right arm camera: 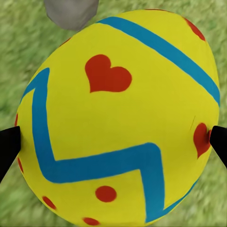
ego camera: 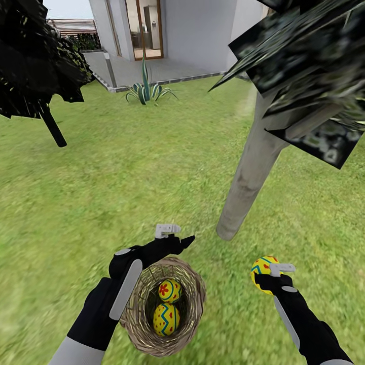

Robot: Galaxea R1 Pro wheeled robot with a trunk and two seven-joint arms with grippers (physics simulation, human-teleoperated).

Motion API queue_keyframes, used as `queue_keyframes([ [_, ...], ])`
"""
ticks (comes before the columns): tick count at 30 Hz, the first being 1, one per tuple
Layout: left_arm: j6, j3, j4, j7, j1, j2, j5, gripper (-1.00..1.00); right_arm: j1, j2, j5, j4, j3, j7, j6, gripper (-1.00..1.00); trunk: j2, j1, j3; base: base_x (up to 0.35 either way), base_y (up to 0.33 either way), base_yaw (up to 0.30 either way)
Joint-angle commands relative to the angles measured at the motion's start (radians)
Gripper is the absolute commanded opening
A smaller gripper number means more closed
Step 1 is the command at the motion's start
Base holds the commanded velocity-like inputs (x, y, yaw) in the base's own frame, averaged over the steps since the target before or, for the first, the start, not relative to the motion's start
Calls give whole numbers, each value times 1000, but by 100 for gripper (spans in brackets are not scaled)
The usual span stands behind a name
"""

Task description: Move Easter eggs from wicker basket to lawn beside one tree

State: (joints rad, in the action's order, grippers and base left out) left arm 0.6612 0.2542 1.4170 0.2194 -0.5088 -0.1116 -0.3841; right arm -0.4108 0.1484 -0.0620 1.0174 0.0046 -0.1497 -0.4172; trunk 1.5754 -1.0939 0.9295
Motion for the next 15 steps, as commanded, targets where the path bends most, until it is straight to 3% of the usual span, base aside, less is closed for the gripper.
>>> queue_keyframes([
  [1, 6, -1, 1, 2, 0, 0, -3, 100, 0, 0, -6, 2, 2, -7, -5, -100, 8, -4, 4, 0, 0, 0],
  [2, 6, -1, 2, 2, 0, 0, -14, 100, -1, 0, -7, 1, 2, -7, -5, -100, 15, -8, 7, 0, 0, 0],
  [5, 6, -1, 6, 1, 0, 2, -139, 100, -4, 1, -8, -1, 1, -7, -5, -100, 36, -19, 16, 0, 0, 0],
  [6, 6, -1, 7, 1, 0, 2, -162, 100, -5, 1, -7, -1, 1, -7, -4, -100, 43, -23, 20, 0, 0, 0],
  [10, 10, -1, 19, 3, -2, 0, -194, 100, -5, 2, -8, -3, 2, -7, -3, -100, 71, -38, 32, 0, 0, 0],
  [15, 19, 0, 28, 64, -2, 4, -348, 100, -5, 2, -9, -14, 10, -7, -2, -100, 106, -58, 48, 0, 0, 0],
])
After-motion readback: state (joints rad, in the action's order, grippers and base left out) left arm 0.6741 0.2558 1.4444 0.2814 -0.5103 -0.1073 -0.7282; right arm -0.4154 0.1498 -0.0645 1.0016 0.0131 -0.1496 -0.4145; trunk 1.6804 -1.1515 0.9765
